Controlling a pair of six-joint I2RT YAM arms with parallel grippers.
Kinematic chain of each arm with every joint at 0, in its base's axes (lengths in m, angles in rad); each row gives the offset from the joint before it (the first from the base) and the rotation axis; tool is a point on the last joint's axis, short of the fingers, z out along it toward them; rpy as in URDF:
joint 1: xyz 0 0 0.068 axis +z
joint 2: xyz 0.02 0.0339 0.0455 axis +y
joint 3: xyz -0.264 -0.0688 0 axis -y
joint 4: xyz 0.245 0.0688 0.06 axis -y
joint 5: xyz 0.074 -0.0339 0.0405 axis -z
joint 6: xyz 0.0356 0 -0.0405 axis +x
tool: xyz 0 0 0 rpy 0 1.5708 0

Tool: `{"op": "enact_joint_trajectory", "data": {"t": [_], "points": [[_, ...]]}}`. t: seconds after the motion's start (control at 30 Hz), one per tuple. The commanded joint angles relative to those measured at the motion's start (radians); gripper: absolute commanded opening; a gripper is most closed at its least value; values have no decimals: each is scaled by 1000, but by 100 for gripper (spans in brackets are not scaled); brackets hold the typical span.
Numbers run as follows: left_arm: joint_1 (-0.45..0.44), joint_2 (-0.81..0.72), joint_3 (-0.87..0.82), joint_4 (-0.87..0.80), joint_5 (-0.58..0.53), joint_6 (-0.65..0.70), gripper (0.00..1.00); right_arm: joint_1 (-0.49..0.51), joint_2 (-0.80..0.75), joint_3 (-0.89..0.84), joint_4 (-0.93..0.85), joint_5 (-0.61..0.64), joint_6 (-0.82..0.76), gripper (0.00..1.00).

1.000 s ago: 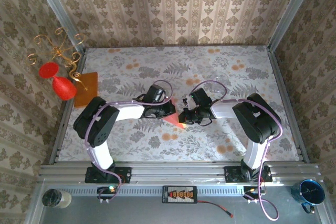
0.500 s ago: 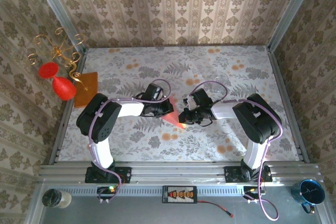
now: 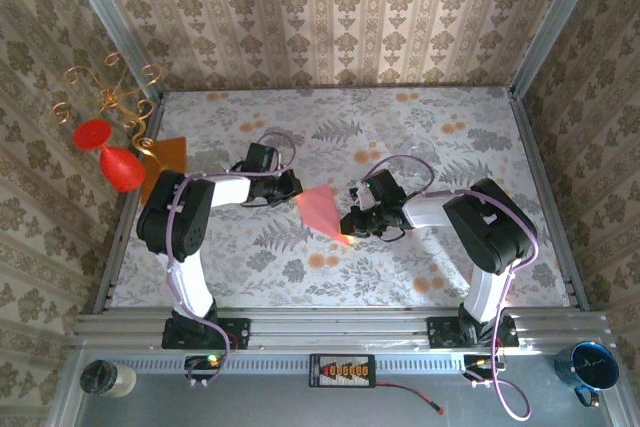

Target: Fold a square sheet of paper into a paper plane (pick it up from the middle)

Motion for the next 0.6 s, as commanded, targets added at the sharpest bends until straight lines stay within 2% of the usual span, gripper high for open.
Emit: {"op": "enact_joint_trajectory", "data": {"t": [0.0, 0.27, 0.4, 0.5, 0.57], "points": [[69, 52, 34, -71, -140, 76, 5, 20, 138, -125, -267, 216, -7, 3], [83, 17, 56, -93, -127, 86, 6, 20, 123, -97, -268, 195, 0, 3], [66, -89, 22, -112, -144, 74, 8, 20, 33, -59, -217, 131, 27, 4], [50, -187, -32, -125, -176, 49, 14, 20, -49, 0, -177, 101, 57, 9], [32, -259, -87, -107, -198, 26, 19, 21, -108, 41, -149, 89, 73, 15]]}}
